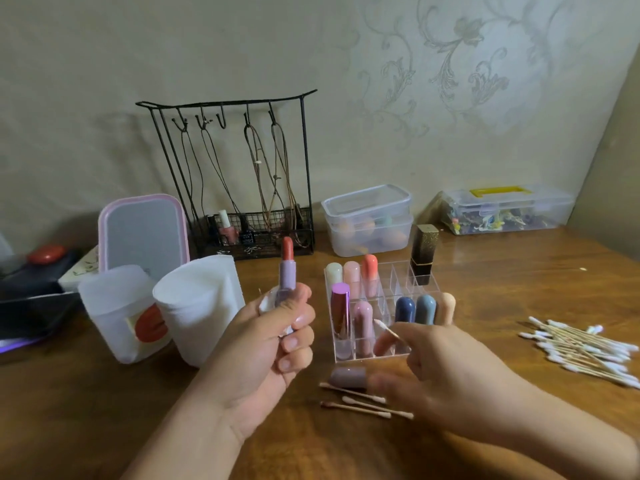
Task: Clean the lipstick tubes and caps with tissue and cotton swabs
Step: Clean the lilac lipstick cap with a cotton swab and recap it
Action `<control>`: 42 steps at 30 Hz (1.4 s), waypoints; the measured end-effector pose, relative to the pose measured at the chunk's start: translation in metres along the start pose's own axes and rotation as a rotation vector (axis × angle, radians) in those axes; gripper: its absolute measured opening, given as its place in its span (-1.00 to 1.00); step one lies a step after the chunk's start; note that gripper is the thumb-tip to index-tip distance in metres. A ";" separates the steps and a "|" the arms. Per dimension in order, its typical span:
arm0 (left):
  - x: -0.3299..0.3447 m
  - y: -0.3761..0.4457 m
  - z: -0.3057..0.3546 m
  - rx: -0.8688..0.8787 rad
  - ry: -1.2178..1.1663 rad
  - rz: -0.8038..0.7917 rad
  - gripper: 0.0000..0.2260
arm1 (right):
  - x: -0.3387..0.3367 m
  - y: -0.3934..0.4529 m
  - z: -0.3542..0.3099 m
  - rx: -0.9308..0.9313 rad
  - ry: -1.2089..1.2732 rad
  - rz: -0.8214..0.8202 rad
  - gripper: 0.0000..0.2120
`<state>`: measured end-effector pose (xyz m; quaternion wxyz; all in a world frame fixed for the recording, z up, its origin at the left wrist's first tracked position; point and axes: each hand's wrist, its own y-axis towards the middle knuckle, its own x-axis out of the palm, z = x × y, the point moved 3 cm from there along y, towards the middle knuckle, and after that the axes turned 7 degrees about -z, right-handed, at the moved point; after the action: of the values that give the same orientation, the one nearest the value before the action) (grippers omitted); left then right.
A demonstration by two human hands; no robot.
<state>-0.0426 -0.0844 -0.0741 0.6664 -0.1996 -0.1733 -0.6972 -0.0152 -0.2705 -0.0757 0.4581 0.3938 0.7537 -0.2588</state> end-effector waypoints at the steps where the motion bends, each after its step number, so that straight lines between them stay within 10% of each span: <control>1: 0.000 0.000 0.000 -0.001 0.007 0.013 -0.80 | 0.003 0.005 -0.001 0.019 -0.033 -0.013 -0.54; 15: 0.002 -0.006 0.008 0.151 0.442 0.069 -0.82 | 0.006 0.006 -0.001 -0.097 0.111 0.176 -0.67; 25: 0.016 -0.007 -0.008 0.114 0.625 -0.221 -0.60 | -0.010 -0.013 -0.005 -0.279 0.280 0.368 -0.74; 42: 0.013 -0.006 -0.006 0.086 0.221 -0.183 -0.55 | -0.009 -0.018 0.001 -0.402 0.483 0.395 -0.58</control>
<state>-0.0494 -0.0985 -0.0721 0.6230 -0.0763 -0.1461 -0.7647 -0.0273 -0.2846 -0.0677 0.3765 0.4836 0.7852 0.0882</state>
